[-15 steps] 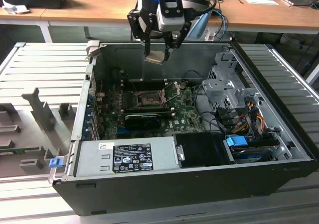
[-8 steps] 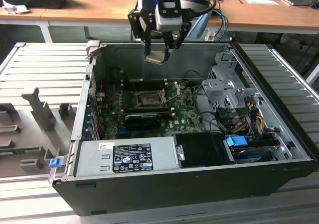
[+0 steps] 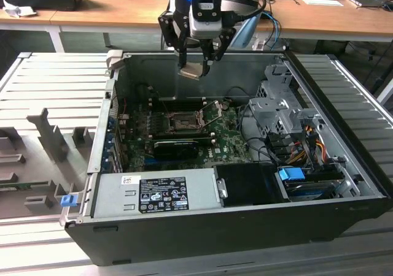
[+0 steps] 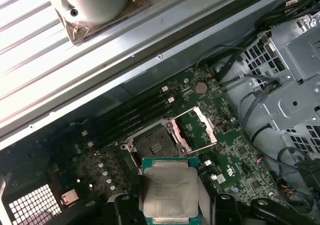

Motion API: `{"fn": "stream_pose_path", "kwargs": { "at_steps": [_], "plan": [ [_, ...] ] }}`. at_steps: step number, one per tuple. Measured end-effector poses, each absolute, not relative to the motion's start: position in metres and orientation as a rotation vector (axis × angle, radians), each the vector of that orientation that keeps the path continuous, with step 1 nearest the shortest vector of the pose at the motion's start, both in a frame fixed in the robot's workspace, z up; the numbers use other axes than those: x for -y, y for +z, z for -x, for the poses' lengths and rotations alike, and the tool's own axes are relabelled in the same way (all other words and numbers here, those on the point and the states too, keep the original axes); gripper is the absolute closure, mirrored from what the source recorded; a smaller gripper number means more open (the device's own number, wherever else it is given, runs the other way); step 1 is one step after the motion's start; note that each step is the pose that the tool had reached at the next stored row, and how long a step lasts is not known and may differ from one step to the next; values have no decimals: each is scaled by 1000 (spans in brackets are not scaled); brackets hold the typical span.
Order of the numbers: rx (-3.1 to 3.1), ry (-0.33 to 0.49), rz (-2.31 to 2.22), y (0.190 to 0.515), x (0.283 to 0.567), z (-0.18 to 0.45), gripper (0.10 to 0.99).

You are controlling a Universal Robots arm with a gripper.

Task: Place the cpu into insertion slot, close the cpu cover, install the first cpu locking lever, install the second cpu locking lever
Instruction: 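Place the cpu into insertion slot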

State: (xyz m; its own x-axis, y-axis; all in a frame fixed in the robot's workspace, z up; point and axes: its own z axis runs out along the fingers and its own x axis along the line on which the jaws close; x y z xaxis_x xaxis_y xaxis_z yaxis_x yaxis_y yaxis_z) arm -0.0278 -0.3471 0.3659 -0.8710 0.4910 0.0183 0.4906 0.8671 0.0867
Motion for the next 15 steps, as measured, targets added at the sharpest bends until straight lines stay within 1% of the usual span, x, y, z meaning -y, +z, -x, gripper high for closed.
{"fn": "stream_pose_path", "kwargs": {
  "at_steps": [15],
  "plan": [
    [-2984,138,-943,366,347,28,561]
  ]
}}
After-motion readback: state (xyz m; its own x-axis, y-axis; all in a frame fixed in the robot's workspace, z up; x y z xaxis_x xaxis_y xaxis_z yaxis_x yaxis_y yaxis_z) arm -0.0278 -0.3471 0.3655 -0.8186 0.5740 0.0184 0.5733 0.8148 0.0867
